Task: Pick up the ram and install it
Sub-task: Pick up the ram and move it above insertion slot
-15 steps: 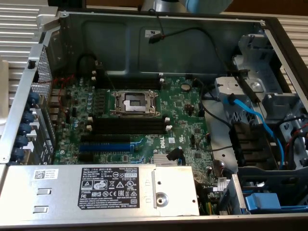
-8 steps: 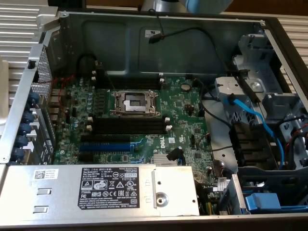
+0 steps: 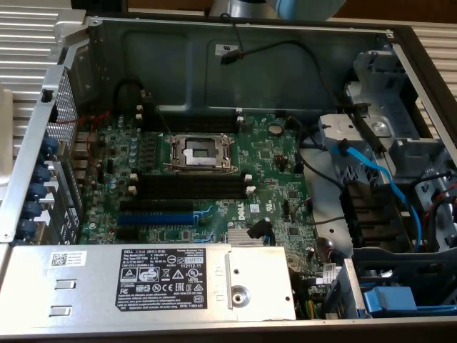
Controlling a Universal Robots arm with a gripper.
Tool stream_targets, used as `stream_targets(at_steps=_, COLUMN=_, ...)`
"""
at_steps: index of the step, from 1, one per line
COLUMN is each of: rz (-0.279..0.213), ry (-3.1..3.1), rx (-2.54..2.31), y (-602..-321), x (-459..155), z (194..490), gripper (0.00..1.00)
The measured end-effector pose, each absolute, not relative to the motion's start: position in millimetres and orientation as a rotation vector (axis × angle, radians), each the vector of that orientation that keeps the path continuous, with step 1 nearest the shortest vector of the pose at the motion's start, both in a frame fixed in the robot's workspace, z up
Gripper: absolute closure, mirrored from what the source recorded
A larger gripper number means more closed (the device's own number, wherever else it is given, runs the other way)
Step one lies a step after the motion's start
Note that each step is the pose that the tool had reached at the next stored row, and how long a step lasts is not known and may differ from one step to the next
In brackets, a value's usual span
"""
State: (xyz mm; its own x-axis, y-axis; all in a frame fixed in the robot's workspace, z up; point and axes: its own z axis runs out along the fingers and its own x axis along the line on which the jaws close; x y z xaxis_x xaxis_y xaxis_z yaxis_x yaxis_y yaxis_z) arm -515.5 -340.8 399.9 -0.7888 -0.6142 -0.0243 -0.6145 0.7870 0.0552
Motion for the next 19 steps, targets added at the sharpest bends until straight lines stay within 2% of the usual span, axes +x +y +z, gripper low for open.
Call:
stream_targets(at_steps=12, rz=0.155, ry=2.837, rx=-1.324, y=-340.8, x=-515.5, z=399.7, gripper=0.90)
stream_targets(at_steps=19, rz=0.174, ry=2.750, rx=-1.502, y=-340.8, x=-515.5, z=399.6, gripper=0.90)
